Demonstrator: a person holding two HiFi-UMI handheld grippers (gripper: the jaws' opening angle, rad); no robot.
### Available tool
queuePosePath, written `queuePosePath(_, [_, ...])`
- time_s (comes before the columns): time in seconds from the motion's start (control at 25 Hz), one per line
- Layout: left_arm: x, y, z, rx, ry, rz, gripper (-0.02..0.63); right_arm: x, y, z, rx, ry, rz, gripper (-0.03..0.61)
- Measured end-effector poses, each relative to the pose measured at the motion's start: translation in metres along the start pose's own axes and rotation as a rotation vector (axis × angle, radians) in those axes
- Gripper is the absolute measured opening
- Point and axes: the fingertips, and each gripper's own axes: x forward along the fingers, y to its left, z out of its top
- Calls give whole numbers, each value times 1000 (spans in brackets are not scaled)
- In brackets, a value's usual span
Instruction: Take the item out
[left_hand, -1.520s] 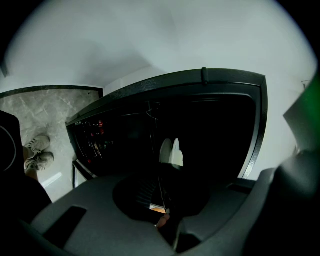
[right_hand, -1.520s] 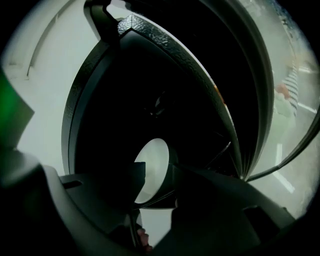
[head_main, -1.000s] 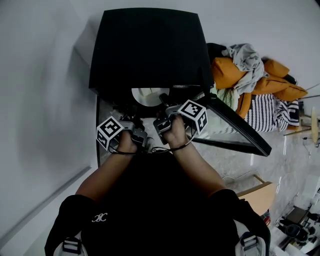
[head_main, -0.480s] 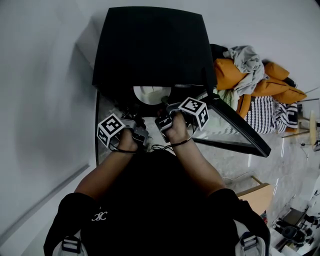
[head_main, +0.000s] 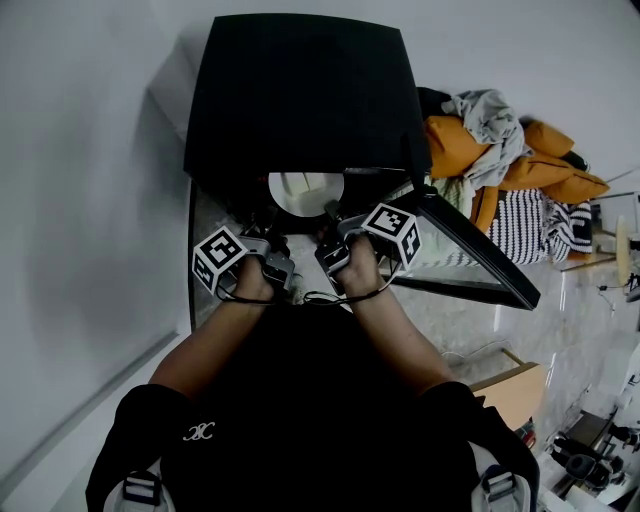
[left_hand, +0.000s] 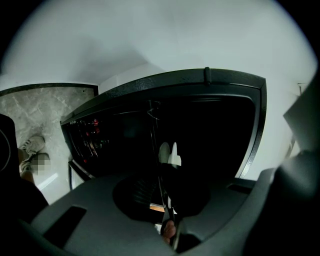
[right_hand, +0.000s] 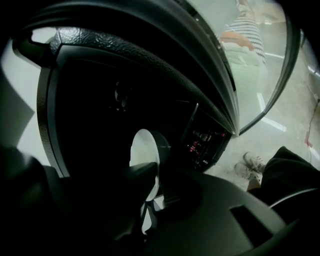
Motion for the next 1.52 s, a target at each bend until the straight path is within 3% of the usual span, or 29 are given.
queuePosePath(0.52, [0, -3, 6, -6, -6, -4, 40, -17, -8, -7, 17, -8, 62, 31])
queuePosePath(0.68, [0, -4, 5, 1, -10, -3, 40, -14, -3, -15, -33, 17, 87, 106])
queuePosePath(0.88, [0, -5, 1, -3, -5, -6, 40, -4, -3, -26, -26, 64, 115, 114])
queuePosePath(0.96, [0, -5, 0, -4, -5, -6, 40, -1, -2, -28, -39, 77, 114, 105])
queuePosePath(1.04, [1, -5, 1, 0, -6, -7, 40, -1, -1, -29, -44, 80, 114, 48])
queuePosePath(1.52, [8, -7, 12, 36, -13, -17, 40, -9, 6, -28, 27, 59, 217, 21])
